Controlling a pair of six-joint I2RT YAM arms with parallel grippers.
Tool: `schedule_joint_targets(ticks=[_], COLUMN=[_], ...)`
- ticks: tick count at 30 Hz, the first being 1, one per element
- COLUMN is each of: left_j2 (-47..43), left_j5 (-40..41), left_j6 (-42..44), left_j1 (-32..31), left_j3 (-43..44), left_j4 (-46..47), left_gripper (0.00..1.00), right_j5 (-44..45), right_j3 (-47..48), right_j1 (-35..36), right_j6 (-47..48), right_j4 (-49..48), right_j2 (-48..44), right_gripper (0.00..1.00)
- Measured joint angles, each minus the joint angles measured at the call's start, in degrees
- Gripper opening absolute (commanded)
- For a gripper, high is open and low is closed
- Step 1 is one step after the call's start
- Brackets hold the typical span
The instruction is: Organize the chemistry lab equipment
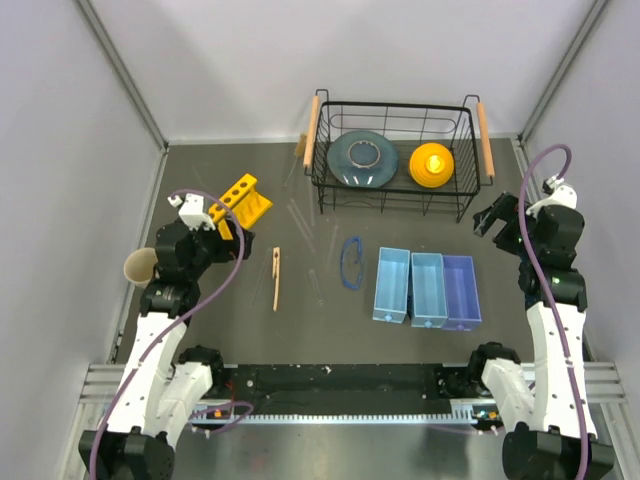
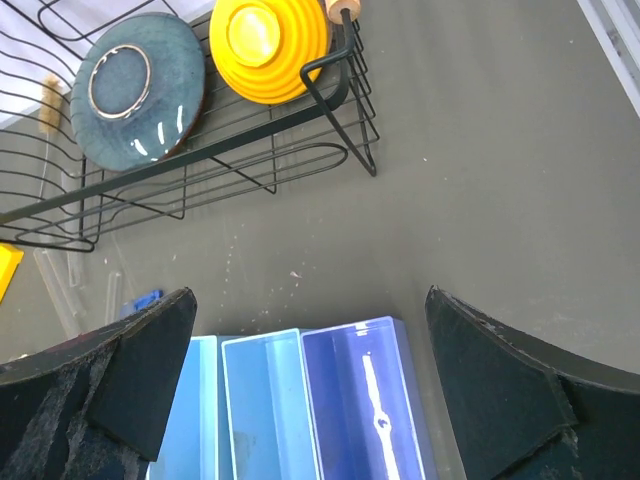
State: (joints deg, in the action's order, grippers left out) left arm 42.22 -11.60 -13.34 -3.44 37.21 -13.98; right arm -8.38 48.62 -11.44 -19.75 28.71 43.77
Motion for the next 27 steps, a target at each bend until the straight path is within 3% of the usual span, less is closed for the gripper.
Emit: schedule_joint_targets(ticks=[8,15,20,27], left_j2=[1.86,6.82,15.45,32.81], left_j5=[-2.62,-3.85,-4.59,-7.26], left_j6=[0.00,-0.48,-1.01,-2.54], left_j1=[0.00,0.00,0.00,0.00], left_j3=[0.61,3.72,12.04,32.13], left_j4=[-0.24,-1.36,-4.13,-8.24], left_gripper=[0.99,0.99,0.99,0.99], right_j5=[-6.49,-27.52,-37.03,-41.05], right_j3=[0.00,0.00,0.00,-0.26], right_j1=[0.00,0.48,1.60,1.68], right_j6=[2.51,12.83,19.30,24.81], right_j4=[-0.04,-0.33,-0.33,-0.39], right_j2=[-0.35,-1.01,-0.94,2.49], right_gripper=[0.99,0.99,0.99,0.99])
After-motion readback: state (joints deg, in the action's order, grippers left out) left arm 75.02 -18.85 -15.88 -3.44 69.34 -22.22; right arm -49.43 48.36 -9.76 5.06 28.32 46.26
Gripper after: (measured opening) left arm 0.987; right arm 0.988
